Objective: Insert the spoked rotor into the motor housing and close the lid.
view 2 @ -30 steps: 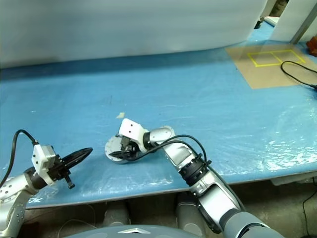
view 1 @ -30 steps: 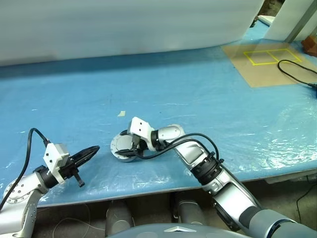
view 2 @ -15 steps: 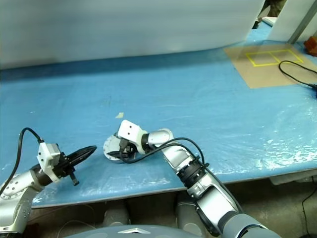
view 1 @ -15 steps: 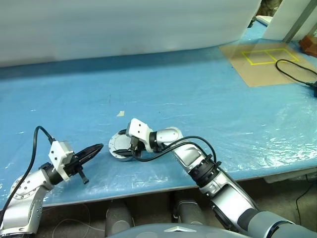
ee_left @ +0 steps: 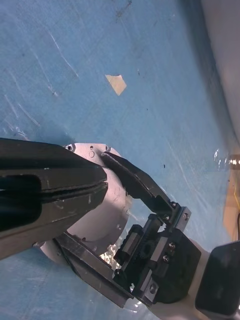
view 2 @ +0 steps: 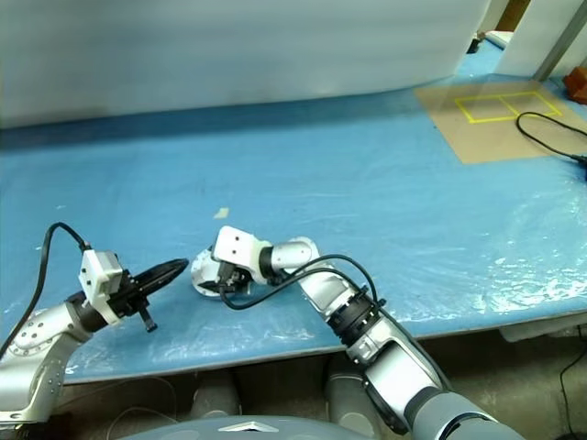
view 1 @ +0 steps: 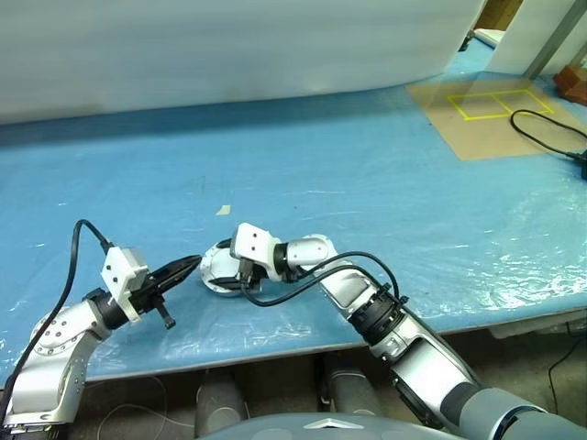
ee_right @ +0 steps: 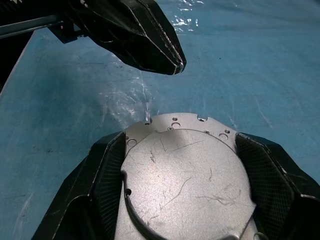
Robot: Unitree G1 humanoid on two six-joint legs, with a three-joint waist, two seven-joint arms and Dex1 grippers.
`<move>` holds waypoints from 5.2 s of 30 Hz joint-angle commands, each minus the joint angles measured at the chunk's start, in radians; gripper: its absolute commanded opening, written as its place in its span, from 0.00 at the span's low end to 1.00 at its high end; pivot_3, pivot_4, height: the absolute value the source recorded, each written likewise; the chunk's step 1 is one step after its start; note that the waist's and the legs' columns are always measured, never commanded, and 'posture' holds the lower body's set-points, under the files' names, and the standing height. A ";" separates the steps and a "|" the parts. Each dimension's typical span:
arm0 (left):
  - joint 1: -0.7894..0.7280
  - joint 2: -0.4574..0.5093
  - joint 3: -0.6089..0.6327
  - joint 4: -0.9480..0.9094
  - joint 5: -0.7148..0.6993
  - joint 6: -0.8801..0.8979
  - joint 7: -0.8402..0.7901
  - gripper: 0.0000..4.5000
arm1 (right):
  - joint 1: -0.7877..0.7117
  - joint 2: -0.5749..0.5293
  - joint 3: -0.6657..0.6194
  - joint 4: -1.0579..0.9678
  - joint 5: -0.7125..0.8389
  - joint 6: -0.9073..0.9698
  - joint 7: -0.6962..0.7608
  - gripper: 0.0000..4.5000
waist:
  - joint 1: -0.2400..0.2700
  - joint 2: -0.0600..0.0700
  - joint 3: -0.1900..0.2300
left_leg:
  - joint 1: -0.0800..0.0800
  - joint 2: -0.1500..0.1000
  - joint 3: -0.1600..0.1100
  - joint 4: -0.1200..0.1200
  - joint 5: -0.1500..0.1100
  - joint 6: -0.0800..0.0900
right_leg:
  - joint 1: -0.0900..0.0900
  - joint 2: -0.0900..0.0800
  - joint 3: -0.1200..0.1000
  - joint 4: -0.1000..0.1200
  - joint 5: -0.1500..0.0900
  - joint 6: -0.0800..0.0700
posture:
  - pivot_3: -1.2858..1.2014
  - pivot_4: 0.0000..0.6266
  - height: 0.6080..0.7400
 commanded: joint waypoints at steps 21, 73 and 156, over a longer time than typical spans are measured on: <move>-0.088 0.024 -0.153 0.143 0.194 0.034 0.052 0.00 | 0.033 -0.042 0.018 0.044 -0.047 0.091 -0.024 0.70 | 0.004 0.009 -0.008 | 0.000 -0.001 0.000 -0.001 0.000 0.000 | 0.001 0.000 0.000 -0.002 0.000 0.000 | 0.52 0.24 1.00; -0.176 0.043 -0.262 0.172 0.168 0.069 -0.081 0.00 | 0.022 -0.097 -0.165 -0.141 0.279 0.386 0.157 0.99 | 0.026 0.016 -0.024 | -0.006 -0.016 -0.002 -0.017 0.000 0.000 | 0.001 -0.015 -0.001 -0.018 -0.005 0.009 | 0.52 0.24 1.00; -0.303 -0.142 0.038 0.131 -0.241 0.349 0.133 0.00 | -0.184 0.123 -1.062 0.254 0.783 1.109 -0.241 0.45 | 0.053 0.010 -0.018 | -0.010 -0.014 -0.002 -0.014 0.001 0.000 | -0.004 -0.012 -0.005 -0.016 -0.004 0.009 | 0.52 0.24 1.00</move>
